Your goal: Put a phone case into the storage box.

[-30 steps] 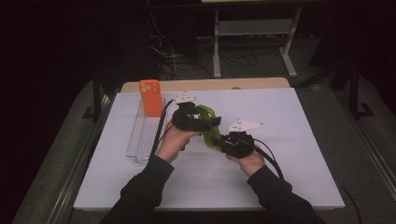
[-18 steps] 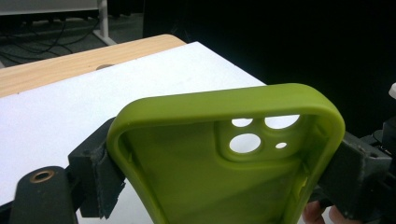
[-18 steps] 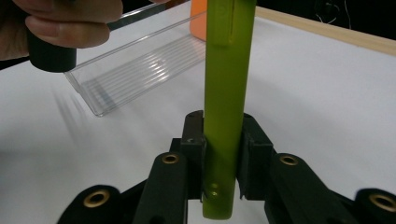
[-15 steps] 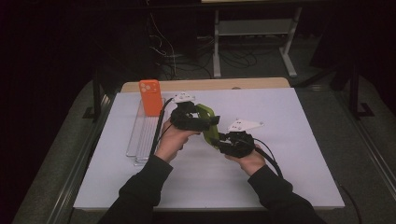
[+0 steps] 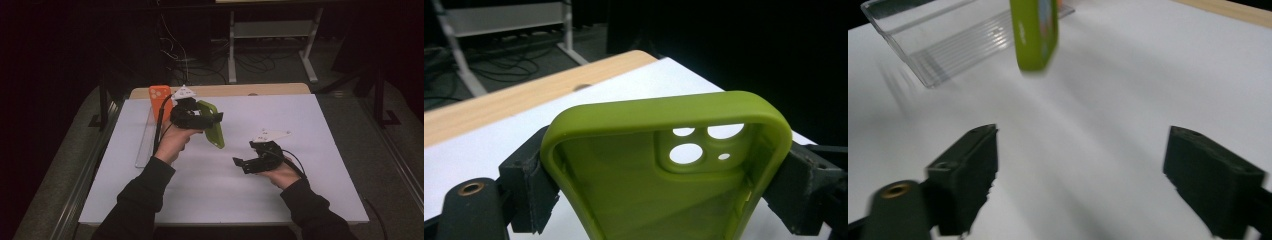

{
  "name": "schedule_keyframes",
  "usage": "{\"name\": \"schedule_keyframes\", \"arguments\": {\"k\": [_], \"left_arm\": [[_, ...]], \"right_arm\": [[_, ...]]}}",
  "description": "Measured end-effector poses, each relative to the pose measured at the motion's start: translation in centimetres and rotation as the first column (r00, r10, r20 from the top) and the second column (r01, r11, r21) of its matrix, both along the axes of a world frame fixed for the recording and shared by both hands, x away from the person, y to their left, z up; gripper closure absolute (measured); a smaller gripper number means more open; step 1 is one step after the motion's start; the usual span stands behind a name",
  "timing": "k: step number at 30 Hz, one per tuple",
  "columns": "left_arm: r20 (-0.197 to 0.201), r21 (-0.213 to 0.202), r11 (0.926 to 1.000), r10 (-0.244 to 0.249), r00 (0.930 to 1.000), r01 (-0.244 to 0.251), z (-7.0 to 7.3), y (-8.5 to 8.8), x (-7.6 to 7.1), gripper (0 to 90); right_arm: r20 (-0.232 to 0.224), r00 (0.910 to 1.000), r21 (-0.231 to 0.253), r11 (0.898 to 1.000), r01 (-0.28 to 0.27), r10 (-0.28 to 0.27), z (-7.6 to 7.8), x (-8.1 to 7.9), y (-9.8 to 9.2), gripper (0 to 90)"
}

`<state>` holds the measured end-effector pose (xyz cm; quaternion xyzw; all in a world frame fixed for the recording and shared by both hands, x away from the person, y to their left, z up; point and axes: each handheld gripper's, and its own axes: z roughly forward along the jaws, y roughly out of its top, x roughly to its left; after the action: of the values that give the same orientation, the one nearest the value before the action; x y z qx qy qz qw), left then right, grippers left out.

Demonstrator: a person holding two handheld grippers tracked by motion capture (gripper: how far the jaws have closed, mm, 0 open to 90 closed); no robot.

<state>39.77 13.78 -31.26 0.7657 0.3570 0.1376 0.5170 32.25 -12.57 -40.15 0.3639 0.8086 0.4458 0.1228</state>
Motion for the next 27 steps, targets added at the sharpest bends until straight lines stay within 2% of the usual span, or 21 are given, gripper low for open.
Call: {"name": "schedule_keyframes", "arguments": {"k": [2,7,12,18,21,27], "left_arm": [[0.013,0.002,0.9998,0.020,0.9997,-0.020,0.6,0.6,0.2,13.9],[0.044,0.007,0.9975,0.069,0.9966,-0.070,2.3,2.5,1.0,13.9],[0.058,0.012,0.9933,0.114,0.9918,-0.115,3.4,4.1,1.5,13.9],[0.071,0.021,0.9859,0.164,0.9838,-0.166,4.2,5.9,2.0,14.0],[0.078,0.033,0.9792,0.197,0.9773,-0.200,4.4,6.7,2.2,14.0],[0.093,0.061,0.9596,0.268,0.9588,-0.275,4.6,8.1,2.9,14.0]], "right_arm": [[0.008,0.9999,-0.011,1.000,0.012,-0.012,-0.2,-0.2,-0.9,8.6],[0.007,1.0000,-0.032,0.999,0.002,-0.002,-0.8,-0.5,-2.6,0.2],[-0.008,0.9999,-0.068,0.998,0.006,-0.007,-1.7,-1.0,-4.1,0.0],[-0.006,0.9998,-0.074,0.997,0.018,-0.019,-2.2,-1.5,-5.1,0.0],[-0.010,0.9997,-0.078,0.997,0.021,-0.022,-2.3,-1.9,-5.4,0.0],[-0.005,0.9996,-0.078,0.997,0.027,-0.028,-2.5,-2.6,-6.1,0.0]]}}
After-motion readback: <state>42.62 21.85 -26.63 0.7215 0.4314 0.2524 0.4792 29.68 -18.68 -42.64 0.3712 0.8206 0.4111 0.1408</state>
